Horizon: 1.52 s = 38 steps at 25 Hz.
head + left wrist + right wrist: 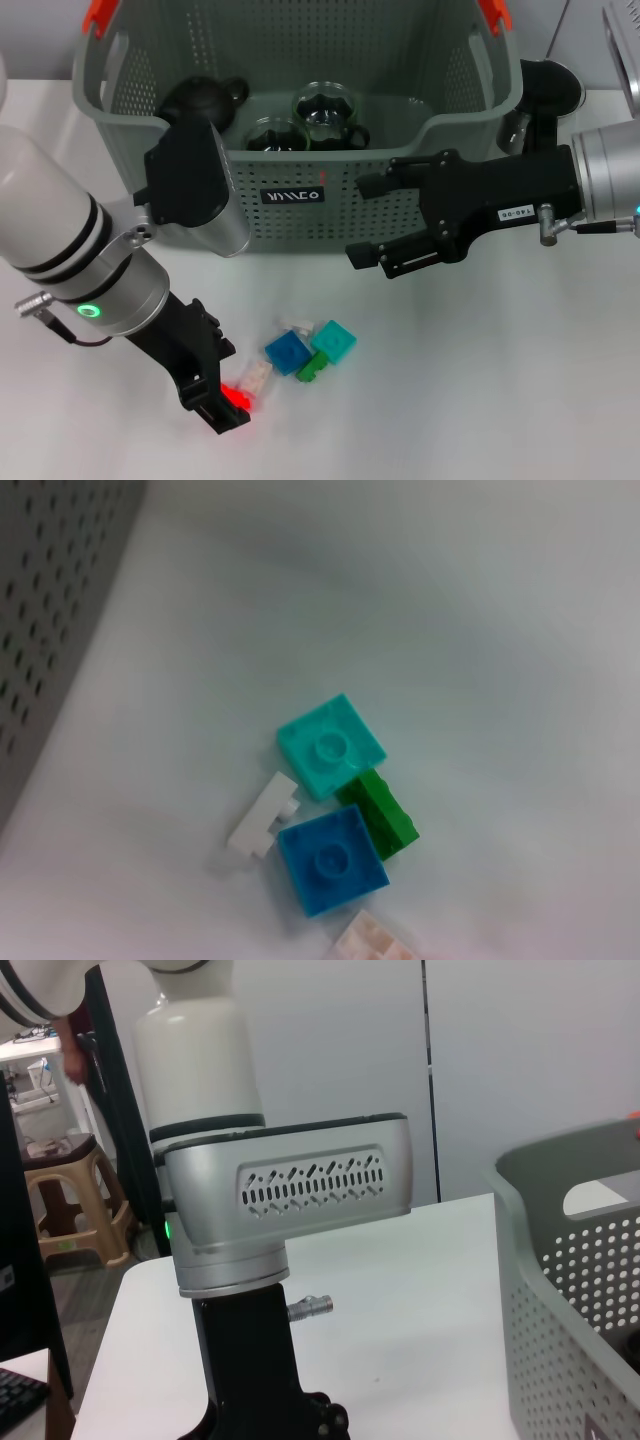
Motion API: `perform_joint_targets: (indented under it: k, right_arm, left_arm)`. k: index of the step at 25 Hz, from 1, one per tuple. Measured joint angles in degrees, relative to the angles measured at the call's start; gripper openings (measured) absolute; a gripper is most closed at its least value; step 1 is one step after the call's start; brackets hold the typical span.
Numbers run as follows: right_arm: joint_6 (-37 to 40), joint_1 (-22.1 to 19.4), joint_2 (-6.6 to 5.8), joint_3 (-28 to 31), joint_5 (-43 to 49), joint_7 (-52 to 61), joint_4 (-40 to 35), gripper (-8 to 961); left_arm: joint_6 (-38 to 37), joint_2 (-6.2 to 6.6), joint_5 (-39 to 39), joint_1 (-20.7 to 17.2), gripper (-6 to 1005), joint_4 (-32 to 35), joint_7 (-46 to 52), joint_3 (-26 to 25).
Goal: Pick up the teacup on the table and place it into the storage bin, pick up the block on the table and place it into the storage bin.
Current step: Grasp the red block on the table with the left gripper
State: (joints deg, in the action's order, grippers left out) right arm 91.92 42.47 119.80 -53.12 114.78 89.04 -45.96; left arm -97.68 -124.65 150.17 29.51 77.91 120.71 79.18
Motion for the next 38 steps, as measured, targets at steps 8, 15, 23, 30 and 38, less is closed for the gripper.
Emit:
perform_joint_targets:
  k: [8,15,23,30,38]
  right_arm:
    - [0.0,-0.3,-0.05,0.7,0.0,-0.3,0.0,946]
    - [0.0,-0.5,-0.09,1.1,0.0,-0.4,0.0,945]
    - [0.0,-0.8,-0.10,1.3,0.0,-0.5,0.0,944]
    - [0.0,-0.9,0.03,2.5,0.0,-1.1,0.0,944]
    - [0.0,-1.0,0.02,2.8,0.0,-1.2,0.4,945]
  left_arm:
    - [0.8,0.02,0.0,-0.3,837,-0.3,2.3,2.7]
    - [1.5,0.03,0.5,-0.9,818,-0.2,3.4,5.2]
    - [2.7,0.03,0.6,-1.0,609,-0.6,3.5,5.3]
    - [4.5,0.02,1.4,-1.0,550,-1.8,3.5,5.5]
    - [4.5,0.02,1.4,-1.1,510,-1.8,3.5,7.4]
